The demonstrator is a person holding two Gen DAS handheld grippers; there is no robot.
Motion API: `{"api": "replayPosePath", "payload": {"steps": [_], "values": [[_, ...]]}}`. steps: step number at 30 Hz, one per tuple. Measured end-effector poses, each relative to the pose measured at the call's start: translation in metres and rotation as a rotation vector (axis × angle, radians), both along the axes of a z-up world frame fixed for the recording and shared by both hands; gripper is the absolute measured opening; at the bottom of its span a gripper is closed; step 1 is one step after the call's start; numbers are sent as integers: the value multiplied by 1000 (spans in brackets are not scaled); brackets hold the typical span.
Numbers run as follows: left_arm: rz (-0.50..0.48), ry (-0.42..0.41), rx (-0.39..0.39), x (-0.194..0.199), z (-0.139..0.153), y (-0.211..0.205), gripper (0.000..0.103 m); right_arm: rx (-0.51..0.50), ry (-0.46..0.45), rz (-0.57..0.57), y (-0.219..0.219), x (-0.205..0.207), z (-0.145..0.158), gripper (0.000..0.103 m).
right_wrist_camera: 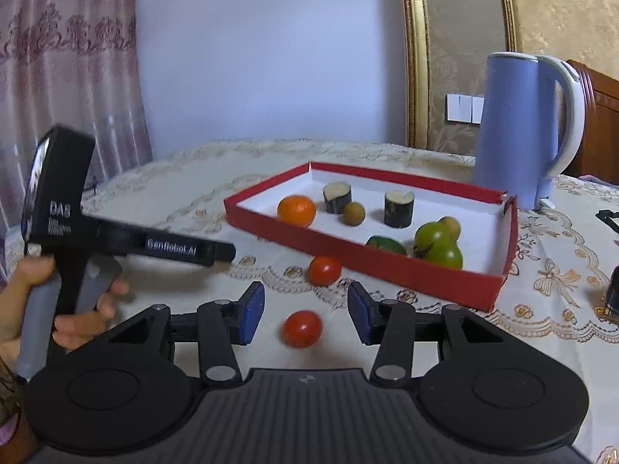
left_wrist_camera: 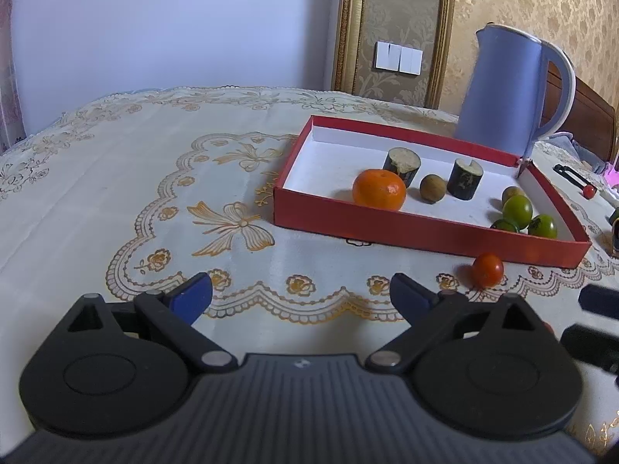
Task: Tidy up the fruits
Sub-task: 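Grasp a red cherry tomato with the right tool while the left tool approaches another red tomato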
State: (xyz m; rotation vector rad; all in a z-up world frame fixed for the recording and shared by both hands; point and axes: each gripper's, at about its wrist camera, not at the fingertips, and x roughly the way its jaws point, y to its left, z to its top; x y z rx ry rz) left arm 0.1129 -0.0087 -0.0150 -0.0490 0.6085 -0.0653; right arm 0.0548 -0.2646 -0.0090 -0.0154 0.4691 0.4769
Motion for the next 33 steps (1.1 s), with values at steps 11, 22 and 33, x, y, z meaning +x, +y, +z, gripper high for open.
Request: {"api": "replayPosePath", "payload": {"steps": [11, 22, 33], "values": [[-2, -6, 4, -2, 0, -1, 103, -95, 32, -9, 18, 5, -15, 46], [-132, -37, 47, -9, 12, -29, 92, -106, 74, -11, 17, 10, -19, 24], [-259, -13, 124, 3, 12, -91, 94, -91, 39, -83, -23, -9, -16, 24]]}}
